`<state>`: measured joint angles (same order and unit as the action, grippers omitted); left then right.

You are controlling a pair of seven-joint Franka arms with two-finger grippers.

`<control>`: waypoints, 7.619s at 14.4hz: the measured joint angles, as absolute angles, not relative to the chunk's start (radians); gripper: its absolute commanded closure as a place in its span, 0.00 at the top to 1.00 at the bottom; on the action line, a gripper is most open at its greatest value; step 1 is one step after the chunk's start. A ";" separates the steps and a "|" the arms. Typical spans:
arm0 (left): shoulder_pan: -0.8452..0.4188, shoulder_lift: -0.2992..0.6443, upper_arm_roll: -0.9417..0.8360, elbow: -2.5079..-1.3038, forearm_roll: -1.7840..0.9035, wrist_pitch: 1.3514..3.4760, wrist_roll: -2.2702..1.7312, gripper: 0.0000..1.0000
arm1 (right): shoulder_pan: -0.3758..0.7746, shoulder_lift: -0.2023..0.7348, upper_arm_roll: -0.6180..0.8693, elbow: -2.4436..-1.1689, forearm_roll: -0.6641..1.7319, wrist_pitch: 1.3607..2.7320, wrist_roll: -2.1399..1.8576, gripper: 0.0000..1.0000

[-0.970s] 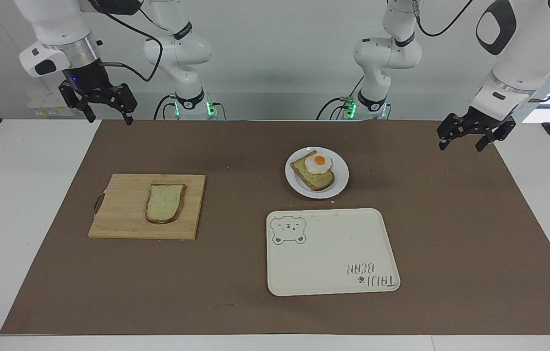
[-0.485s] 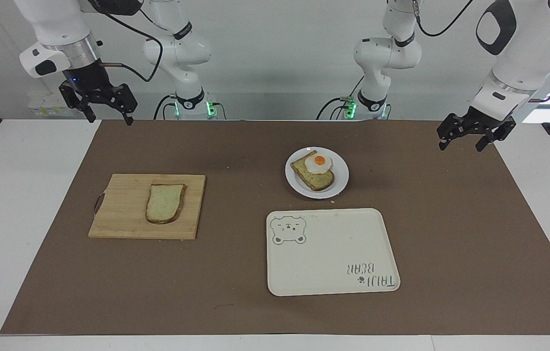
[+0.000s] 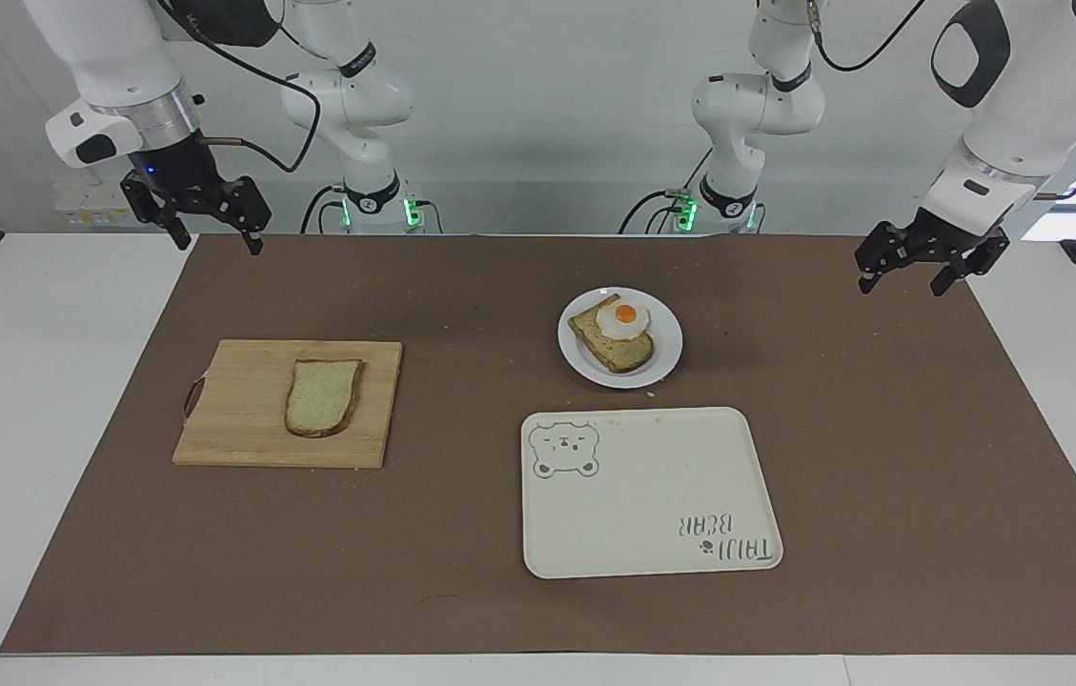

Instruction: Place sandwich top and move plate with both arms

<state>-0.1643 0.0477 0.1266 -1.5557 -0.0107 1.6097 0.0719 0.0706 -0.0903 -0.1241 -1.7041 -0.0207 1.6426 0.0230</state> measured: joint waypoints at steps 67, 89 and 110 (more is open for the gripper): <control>-0.164 0.048 0.127 -1.556 -0.011 1.610 0.072 1.00 | 0.666 0.206 -0.058 -1.906 0.490 2.107 0.266 0.00; -0.164 0.048 0.127 -1.556 -0.011 1.610 0.072 1.00 | 0.565 0.225 -0.092 -1.899 0.315 2.263 0.304 1.00; -0.164 0.048 0.127 -1.556 -0.011 1.610 0.072 1.00 | 0.091 -0.067 -0.107 -1.619 -0.027 1.644 0.133 1.00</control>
